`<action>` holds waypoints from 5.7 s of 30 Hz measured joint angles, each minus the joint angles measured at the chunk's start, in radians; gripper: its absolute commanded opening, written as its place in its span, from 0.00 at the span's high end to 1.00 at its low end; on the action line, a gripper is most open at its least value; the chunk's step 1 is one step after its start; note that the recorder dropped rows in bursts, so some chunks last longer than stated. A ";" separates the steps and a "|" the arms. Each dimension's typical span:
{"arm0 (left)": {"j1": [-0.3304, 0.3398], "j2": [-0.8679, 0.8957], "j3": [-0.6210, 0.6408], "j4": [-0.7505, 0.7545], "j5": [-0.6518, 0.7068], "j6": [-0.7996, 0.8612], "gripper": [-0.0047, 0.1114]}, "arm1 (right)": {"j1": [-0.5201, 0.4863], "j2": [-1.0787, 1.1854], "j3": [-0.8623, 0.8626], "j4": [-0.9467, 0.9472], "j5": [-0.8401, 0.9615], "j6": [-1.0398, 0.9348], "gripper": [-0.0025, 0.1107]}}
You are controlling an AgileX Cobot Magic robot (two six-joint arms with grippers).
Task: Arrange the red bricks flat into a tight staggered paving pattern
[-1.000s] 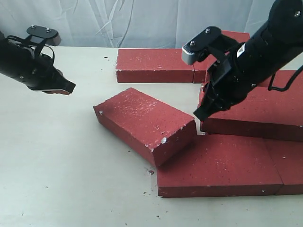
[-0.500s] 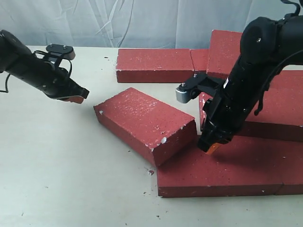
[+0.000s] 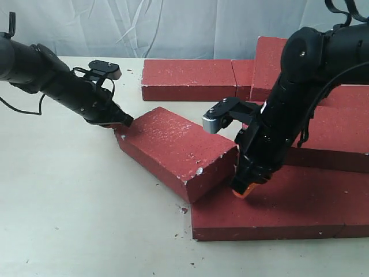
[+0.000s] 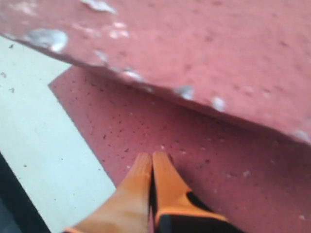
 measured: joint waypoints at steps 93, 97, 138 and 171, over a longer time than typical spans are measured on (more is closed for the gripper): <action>-0.476 0.032 -0.191 -0.233 -0.127 0.159 0.96 | -0.777 -0.119 0.198 -0.541 -0.672 0.621 0.99; -0.489 0.054 -0.214 -0.235 -0.129 0.151 0.96 | -0.777 -0.089 0.198 -0.371 -0.676 0.436 0.99; -0.385 -0.259 -0.197 0.803 0.459 -0.625 0.96 | -0.230 -0.056 -0.103 0.235 -0.679 -0.023 0.99; 0.018 -0.489 0.391 0.911 0.127 -0.635 0.96 | 0.197 0.175 -0.131 0.013 -0.452 0.143 0.99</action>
